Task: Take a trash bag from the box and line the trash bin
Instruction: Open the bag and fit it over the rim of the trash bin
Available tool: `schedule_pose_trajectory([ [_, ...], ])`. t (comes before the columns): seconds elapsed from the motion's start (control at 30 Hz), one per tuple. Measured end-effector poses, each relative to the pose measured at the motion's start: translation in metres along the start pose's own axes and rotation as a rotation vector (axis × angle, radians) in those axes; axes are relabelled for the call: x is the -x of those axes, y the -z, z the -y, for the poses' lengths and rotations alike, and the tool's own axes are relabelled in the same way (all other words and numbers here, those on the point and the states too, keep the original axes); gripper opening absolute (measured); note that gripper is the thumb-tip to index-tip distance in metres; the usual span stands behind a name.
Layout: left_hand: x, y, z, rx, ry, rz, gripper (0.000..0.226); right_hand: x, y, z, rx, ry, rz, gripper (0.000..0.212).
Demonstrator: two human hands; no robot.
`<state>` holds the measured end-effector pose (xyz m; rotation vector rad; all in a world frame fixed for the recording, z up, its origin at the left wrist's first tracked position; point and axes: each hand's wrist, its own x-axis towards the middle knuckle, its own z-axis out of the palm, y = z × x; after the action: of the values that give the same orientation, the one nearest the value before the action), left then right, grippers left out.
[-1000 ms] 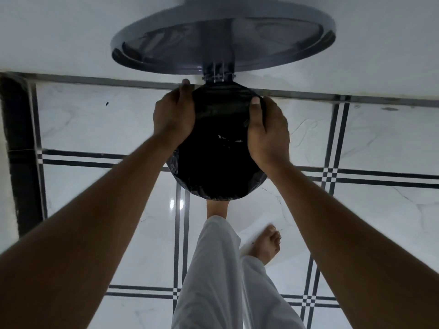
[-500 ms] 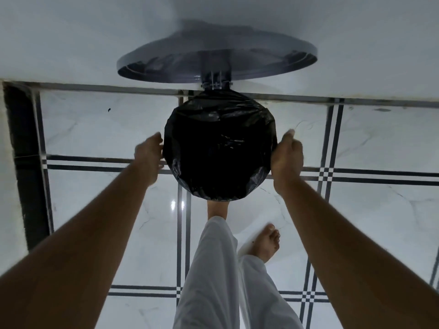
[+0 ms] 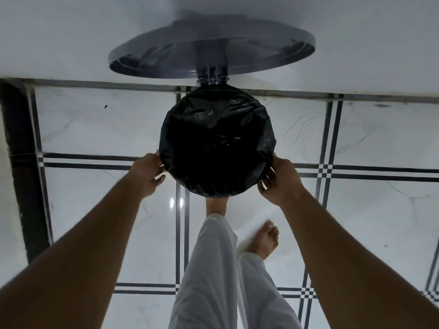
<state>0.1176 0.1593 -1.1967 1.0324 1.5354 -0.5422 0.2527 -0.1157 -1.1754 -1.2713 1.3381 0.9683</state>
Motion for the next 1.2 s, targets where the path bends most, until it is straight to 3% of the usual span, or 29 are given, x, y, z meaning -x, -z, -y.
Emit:
schedule_pose_trajectory([
  [0.2, -0.017, -0.001, -0.009, 0.018, 0.045, -0.055, 0.028, -0.017, -0.003, 0.007, 0.043, 0.009, -0.119, 0.017],
  [0.23, -0.018, 0.0, -0.008, -0.031, 0.003, -0.132, 0.032, -0.02, -0.003, 0.007, 0.072, 0.047, -0.166, 0.017],
  [0.27, -0.018, 0.0, -0.007, -0.128, -0.078, -0.221, 0.034, -0.018, -0.004, 0.007, 0.116, 0.133, -0.235, 0.017],
  [0.33, -0.008, -0.005, -0.015, 0.041, -0.278, -0.514, 0.037, -0.01, -0.01, 0.008, 0.31, 0.491, -0.405, 0.024],
  [0.4, 0.012, -0.019, -0.025, 0.011, -0.572, -0.696, 0.035, 0.004, -0.016, 0.004, 0.504, 0.891, -0.409, 0.025],
  [0.5, 0.033, -0.043, -0.034, -0.454, -0.976, -0.496, 0.036, 0.018, -0.033, 0.007, 0.824, 1.221, -0.222, 0.047],
  [0.6, 0.036, -0.062, -0.046, -0.695, -1.14, -0.325, 0.046, 0.017, -0.058, 0.015, 0.981, 1.296, -0.114, 0.057],
  [0.73, 0.027, -0.071, -0.069, -0.649, -1.029, -0.277, 0.052, 0.009, -0.078, 0.026, 1.001, 1.189, -0.088, 0.069],
  [0.87, 0.018, -0.074, -0.105, -0.591, -0.687, -0.22, 0.046, 0.02, -0.09, 0.05, 1.024, 0.973, -0.038, 0.074],
  [0.97, 0.005, -0.063, -0.13, -0.34, -0.467, -0.109, 0.065, 0.019, -0.093, 0.064, 0.973, 0.833, -0.033, 0.078],
  [1.1, -0.009, -0.052, -0.127, -0.417, -0.477, 0.011, 0.046, 0.018, -0.089, 0.063, 0.89, 0.897, -0.076, 0.079],
  [1.2, 0.0, -0.052, -0.119, -0.255, -0.373, 0.056, 0.034, 0.005, -0.078, 0.055, 0.961, 0.804, -0.104, 0.083],
])
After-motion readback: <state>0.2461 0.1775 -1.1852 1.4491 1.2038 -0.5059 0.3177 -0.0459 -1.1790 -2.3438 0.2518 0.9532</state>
